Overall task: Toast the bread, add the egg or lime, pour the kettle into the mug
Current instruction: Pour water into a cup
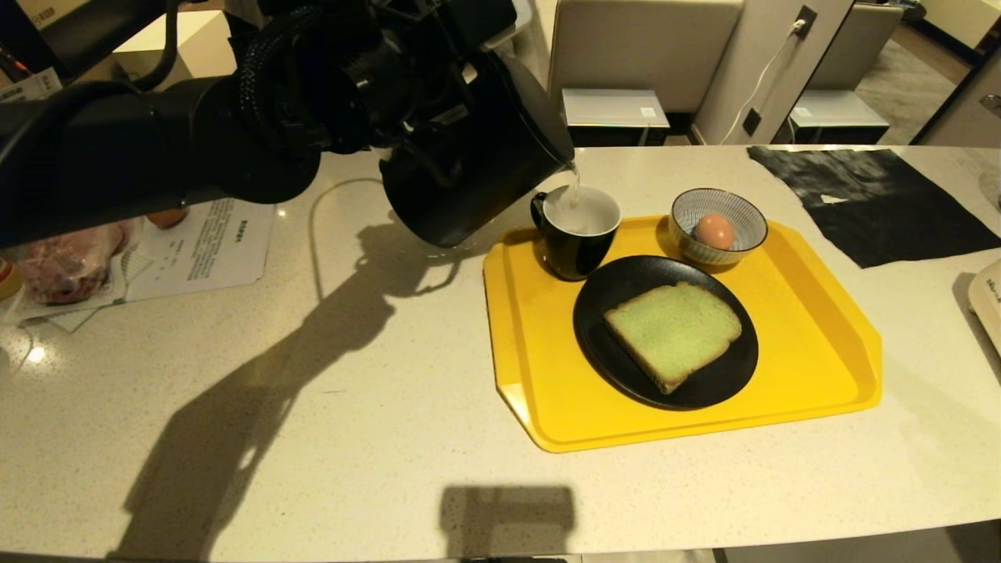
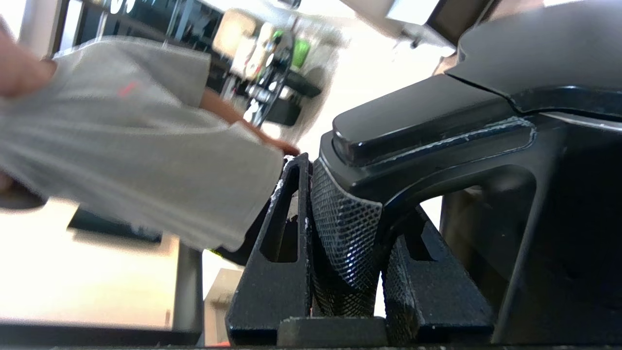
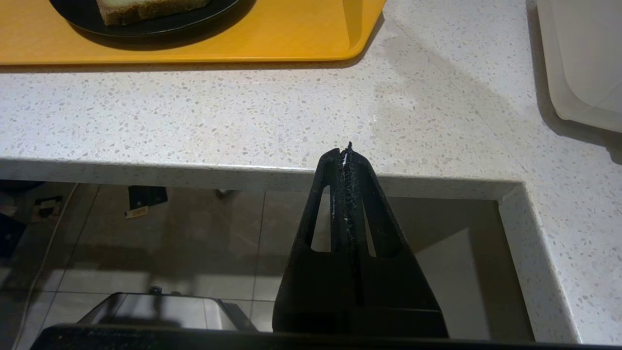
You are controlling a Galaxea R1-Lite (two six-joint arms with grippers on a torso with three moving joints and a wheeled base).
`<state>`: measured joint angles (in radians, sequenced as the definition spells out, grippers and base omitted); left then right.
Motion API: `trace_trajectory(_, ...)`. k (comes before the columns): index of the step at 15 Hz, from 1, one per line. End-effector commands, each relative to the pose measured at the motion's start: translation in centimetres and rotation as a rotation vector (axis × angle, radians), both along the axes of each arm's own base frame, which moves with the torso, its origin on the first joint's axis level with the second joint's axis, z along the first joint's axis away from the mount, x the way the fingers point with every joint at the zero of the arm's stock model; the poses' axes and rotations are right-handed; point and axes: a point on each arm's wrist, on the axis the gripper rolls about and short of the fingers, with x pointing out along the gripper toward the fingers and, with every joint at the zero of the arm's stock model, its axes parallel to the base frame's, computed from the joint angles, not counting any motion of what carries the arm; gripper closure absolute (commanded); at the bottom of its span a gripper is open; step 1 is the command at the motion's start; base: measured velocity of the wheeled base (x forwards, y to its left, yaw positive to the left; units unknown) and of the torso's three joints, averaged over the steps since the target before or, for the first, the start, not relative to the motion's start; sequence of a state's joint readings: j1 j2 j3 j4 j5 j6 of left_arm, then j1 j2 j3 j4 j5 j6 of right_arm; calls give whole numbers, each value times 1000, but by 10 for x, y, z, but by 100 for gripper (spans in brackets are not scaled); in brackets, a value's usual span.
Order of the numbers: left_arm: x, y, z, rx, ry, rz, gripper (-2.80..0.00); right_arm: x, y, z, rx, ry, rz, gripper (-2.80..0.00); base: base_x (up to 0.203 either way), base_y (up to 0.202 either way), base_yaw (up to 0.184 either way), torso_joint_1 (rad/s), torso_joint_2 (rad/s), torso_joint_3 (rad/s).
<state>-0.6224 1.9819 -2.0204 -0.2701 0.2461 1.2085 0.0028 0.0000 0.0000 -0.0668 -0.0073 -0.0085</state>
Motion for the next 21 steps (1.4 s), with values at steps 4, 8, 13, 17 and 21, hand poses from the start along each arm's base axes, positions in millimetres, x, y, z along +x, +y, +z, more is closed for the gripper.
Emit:
trace_trajectory(4, -1, -6, -5, 72, 12, -12, 0, 2, 0, -8, -1, 28, 0, 0, 0, 0, 0, 0, 0, 0)
trace_trajectory(8, -2, -8, -7, 94, 22, -18, 0, 2, 0, -8, -1, 28, 0, 0, 0, 0, 0, 0, 0, 0)
trace_trajectory(13, -4, -7, -8, 126, 37, -36, 0, 2, 0, -8, -1, 28, 0, 0, 0, 0, 0, 0, 0, 0)
trace_trajectory(17, -5, -4, -5, 146, 31, -31, 0, 2, 0, -8, -1, 28, 0, 0, 0, 0, 0, 0, 0, 0)
trace_trajectory(21, -8, 3, -3, 165, 47, -19, 0, 2, 0, -8, -1, 28, 0, 0, 0, 0, 0, 0, 0, 0)
